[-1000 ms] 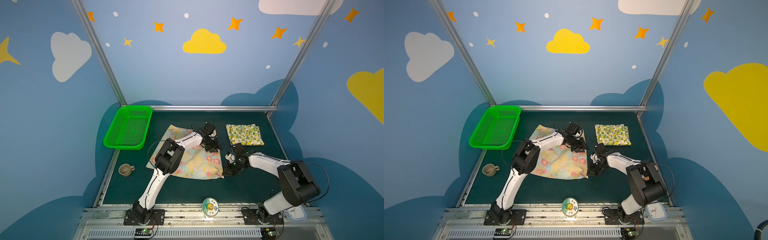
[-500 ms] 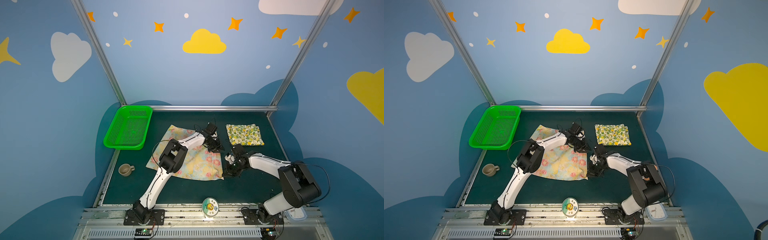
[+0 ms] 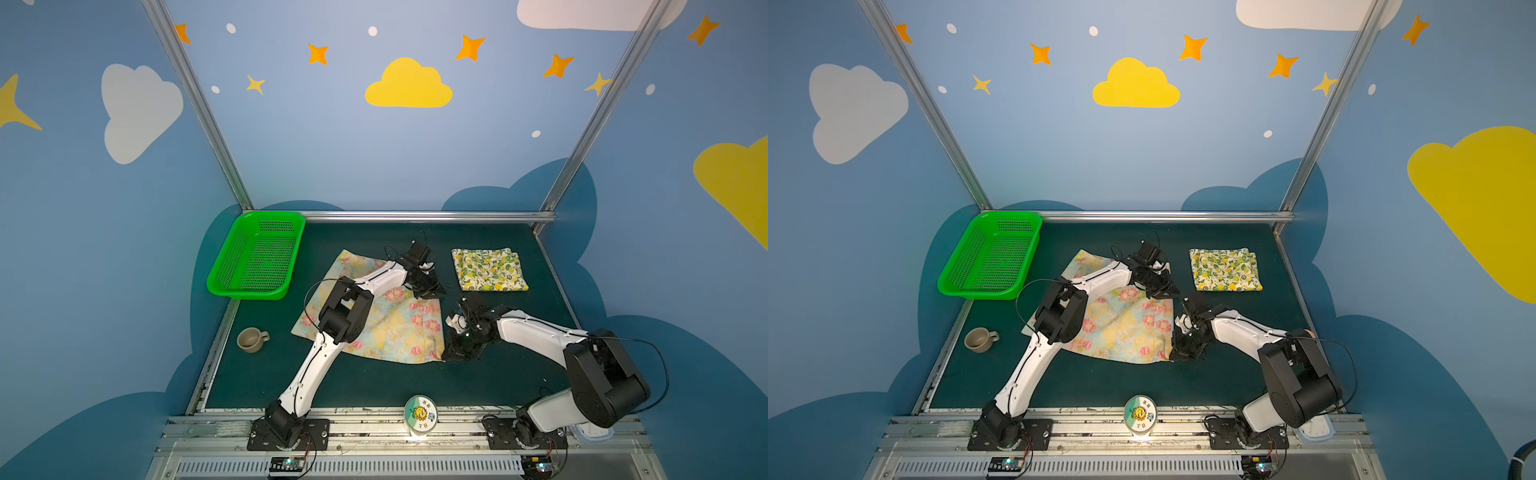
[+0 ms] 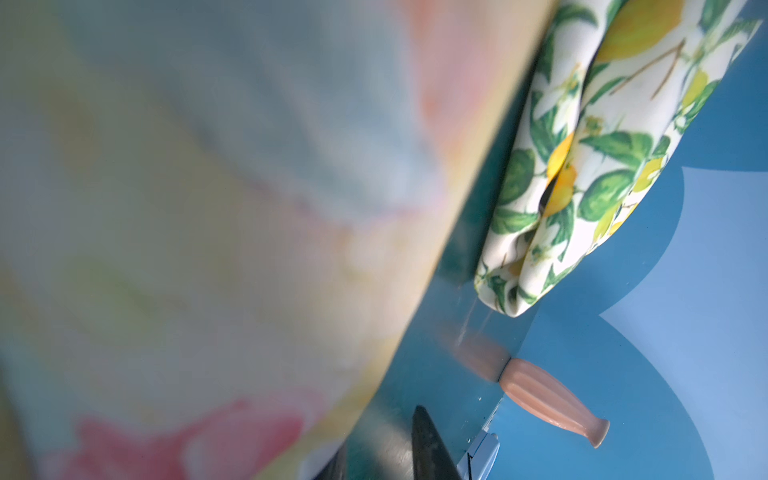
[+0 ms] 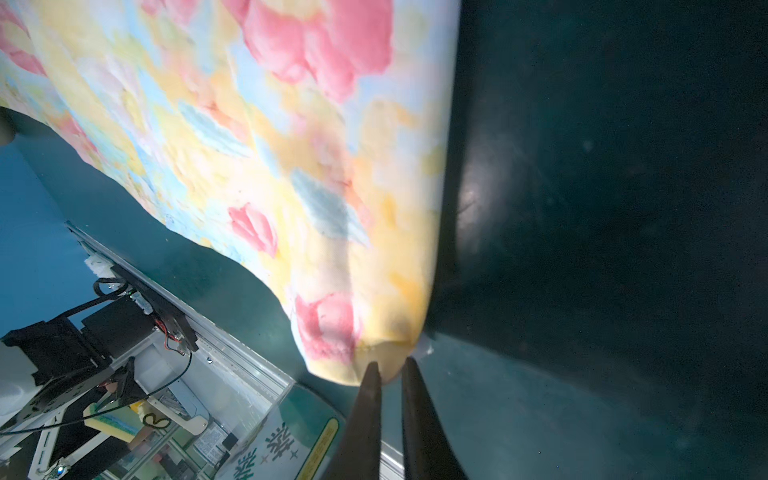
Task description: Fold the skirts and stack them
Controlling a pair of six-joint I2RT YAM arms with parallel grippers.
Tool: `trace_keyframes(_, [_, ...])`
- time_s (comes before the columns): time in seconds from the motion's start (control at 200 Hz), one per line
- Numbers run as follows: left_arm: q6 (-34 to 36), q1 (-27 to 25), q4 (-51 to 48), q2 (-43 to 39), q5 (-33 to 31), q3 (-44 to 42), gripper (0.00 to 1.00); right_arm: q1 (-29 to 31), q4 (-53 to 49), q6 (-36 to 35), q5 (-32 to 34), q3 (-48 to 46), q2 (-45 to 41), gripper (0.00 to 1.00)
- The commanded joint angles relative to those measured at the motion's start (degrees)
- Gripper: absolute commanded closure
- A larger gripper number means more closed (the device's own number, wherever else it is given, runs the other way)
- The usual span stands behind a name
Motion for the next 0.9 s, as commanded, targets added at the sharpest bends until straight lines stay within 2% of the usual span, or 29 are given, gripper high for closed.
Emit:
trace_keyframes(0.0, [-0.07,1.6,-4.54,5.85,-8.3,-0.66,0.71,1.0,-2.27,-0.34,-1.11,-0.68,0.45,0.87])
trace_keyframes(0.205, [0.19,2.05,-4.72,6.65,-8.36,0.36,0.72,1.47,-2.03,0.23,-0.48,-1.12,2.64,0.85])
trace_keyframes(0.38, [0.8,2.37,-3.95,6.62,-8.37,0.91,0.72,1.38,-4.24,0.44,2.24,0.23,0.19,0.83])
trace_keyframes(0.456, [0.8,2.41,-2.7,6.54,-7.37,0.99,0.72,1.06,-4.97,0.75,3.41,1.1,-1.61,0.78])
trace_keyframes(0.556, [1.56,2.2,-1.04,5.41,-7.14,0.43,0.72,-0.17,-4.78,1.09,3.39,1.9,-3.82,0.65])
trace_keyframes(0.626, [2.28,2.18,-1.03,5.13,-7.33,0.69,0.72,-0.92,-4.27,0.74,3.15,2.36,-4.04,0.61])
trace_keyframes(0.766, [1.94,2.46,-0.94,5.85,-6.91,1.32,0.72,-2.63,-1.35,0.63,1.88,2.76,-1.0,0.61])
trace_keyframes(0.846, [1.56,2.48,-0.77,6.41,-6.99,1.47,0.72,-3.36,0.56,0.28,0.67,3.18,1.96,0.68])
trace_keyframes(0.896, [1.35,2.54,-0.7,6.65,-7.11,1.58,0.72,-3.37,1.34,0.11,-0.13,3.53,3.78,0.77])
